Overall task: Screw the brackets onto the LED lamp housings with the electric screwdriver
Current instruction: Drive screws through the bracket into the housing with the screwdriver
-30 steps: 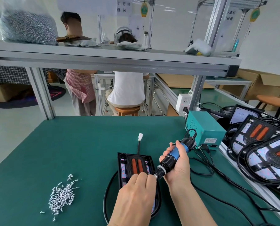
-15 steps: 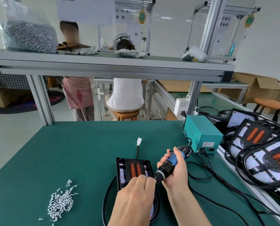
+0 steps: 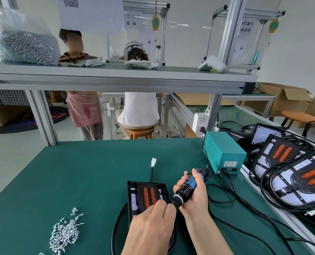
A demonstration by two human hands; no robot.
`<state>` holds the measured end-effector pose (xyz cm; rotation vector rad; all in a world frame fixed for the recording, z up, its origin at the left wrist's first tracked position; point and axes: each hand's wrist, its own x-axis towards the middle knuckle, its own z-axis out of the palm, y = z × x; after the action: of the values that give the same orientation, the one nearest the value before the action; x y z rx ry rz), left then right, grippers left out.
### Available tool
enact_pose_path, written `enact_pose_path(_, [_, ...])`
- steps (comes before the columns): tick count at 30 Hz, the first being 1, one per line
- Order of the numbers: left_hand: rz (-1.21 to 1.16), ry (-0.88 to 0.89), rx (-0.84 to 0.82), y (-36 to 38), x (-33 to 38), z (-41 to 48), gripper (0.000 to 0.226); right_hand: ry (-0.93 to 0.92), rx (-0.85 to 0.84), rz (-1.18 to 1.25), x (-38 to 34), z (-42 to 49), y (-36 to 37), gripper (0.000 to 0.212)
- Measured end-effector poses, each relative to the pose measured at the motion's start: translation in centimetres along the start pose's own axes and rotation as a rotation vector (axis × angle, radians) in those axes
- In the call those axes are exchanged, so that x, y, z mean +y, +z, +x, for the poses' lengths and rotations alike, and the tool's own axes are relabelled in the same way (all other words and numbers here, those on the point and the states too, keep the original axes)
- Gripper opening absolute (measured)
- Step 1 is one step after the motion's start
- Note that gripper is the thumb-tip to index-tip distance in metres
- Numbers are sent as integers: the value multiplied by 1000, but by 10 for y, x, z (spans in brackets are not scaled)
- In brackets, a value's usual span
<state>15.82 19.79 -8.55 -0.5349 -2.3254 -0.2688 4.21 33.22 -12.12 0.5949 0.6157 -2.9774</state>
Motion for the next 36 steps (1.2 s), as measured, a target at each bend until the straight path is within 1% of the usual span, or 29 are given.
enact_pose_path(5, [-32, 41, -2, 1, -3, 0, 31, 29, -5, 5, 1, 2, -1, 24])
enact_pose_path(10, [-87, 41, -42, 5, -9, -5, 31, 52, -23, 0, 2, 1, 0, 24])
enact_pose_path(15, [-129, 33, -46, 4, -9, -5, 32, 61, -32, -16, 3, 0, 0, 25])
enact_pose_path(27, [-110, 51, -54, 0, -9, -5, 26, 58, -25, -42, 6, 0, 1, 28])
enact_pose_path(36, [-71, 57, 10, 6, -10, -3, 27, 77, -30, -39, 7, -2, 3, 26])
